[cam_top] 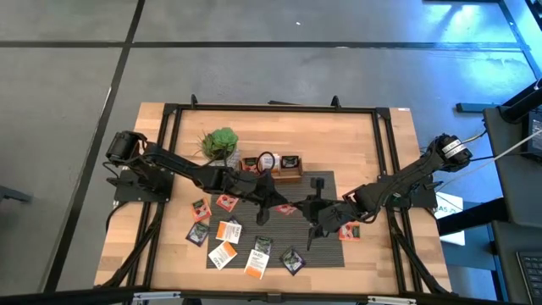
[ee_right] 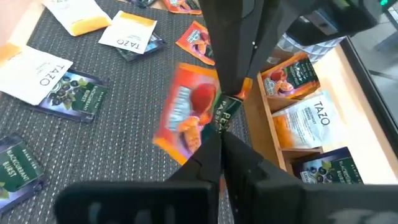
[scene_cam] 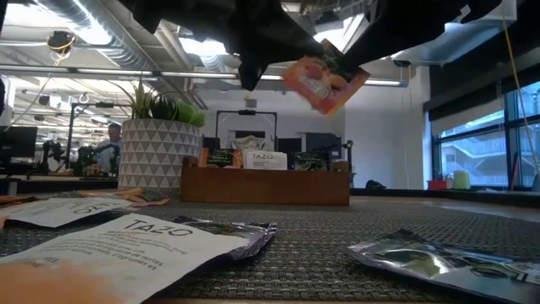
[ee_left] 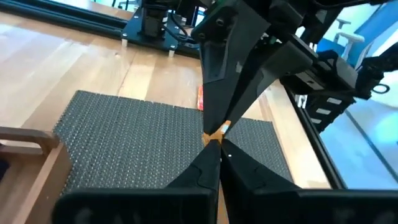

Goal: Pick & Place Tea
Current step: Put the orange tea bag into the left slot of the wooden organizer

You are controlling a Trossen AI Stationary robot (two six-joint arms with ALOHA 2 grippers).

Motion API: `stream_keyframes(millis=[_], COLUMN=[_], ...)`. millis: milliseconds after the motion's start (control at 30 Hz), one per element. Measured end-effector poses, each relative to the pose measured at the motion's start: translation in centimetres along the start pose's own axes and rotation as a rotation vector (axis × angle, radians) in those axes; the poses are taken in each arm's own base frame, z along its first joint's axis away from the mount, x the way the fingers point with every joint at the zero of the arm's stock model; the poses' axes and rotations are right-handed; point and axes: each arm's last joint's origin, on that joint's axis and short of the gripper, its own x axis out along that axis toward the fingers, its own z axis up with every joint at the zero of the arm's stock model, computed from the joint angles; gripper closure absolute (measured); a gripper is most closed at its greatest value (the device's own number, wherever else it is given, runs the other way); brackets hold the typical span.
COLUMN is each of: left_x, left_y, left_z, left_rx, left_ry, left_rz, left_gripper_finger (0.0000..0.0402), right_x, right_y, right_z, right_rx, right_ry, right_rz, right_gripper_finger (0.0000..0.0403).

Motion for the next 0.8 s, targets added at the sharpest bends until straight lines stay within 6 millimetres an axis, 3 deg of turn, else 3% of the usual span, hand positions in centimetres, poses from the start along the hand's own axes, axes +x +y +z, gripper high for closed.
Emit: stream_keyframes(millis=[233, 433, 600, 800], left_x=[-1.0, -5.6, -10.0, -12.3], left_y=[0.0, 0.3, 1.7, 4.1], left_z=[0.3, 1.8, -0.9, -6.2], left_rx=[0.021, 0.076, 0.077, 0.013], left_ry=[0.04, -0.063, -0.293, -0.458], left_rz=[0.018, 0.165, 0.255, 0.298], left_gripper_finger=[0.0399, 0.0399, 0.0399, 0.0399], right_x=[-0.7, -1.9, -1.9, -1.8], right_y=[-0.4, -1.5, -1.6, -1.9], right_z=[0.1, -0.6, -1.0, -0.8], right_rx=[0.03, 0.101, 0.125, 0.138], right_ry=[0.007, 0.07, 0.093, 0.072], right_rz=[0.019, -0.078, -0.104, -0.155], right_gripper_finger=[0.0304, 0.0257, 0.0248, 0.0247])
